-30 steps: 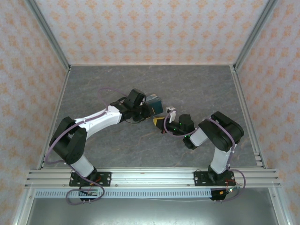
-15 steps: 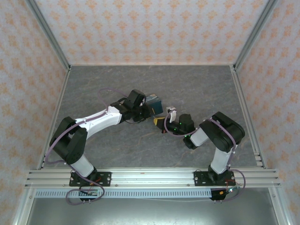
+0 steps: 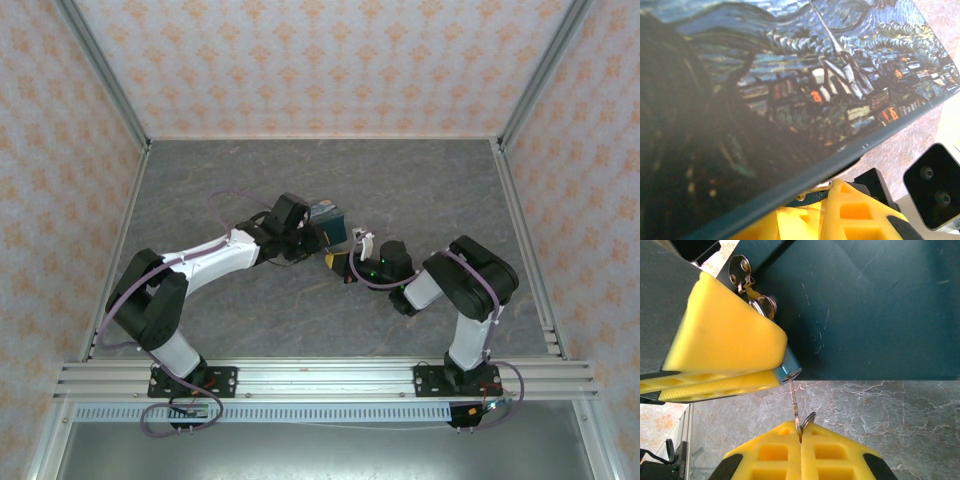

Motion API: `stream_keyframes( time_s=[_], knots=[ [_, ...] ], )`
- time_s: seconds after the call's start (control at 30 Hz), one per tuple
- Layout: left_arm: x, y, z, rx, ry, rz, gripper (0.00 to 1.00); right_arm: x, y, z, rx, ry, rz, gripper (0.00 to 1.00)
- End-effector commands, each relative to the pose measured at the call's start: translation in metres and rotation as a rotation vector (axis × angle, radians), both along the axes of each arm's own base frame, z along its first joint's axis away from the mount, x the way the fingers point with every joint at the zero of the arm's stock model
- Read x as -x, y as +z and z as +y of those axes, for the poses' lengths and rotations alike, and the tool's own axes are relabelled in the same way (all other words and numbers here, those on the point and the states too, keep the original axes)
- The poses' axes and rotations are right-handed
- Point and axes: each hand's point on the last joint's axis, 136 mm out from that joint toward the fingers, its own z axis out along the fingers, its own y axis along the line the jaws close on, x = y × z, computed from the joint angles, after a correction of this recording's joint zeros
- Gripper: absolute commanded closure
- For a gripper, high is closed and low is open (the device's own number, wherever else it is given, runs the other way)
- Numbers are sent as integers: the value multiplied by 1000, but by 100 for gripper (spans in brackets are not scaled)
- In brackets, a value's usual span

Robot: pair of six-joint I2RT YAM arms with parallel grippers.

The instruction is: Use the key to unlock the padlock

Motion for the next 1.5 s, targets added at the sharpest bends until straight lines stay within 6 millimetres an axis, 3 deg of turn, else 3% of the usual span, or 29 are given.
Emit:
stream_keyframes(
  time_s=[0.0, 0.23, 1.03, 1.47],
  knots=[
    [21, -1, -8, 0, -98, 23, 92, -17, 54, 7, -93, -9, -182, 100],
    [23, -2, -7, -13, -110, 28, 92, -19, 46, -6, 11, -70, -227, 100],
    [22, 10, -17, 61, -85, 60, 93, -17, 43, 3, 94, -43, -293, 100],
    [25, 5, -19, 56, -94, 71, 93, -17, 67, 9, -13, -33, -309, 100]
  ],
)
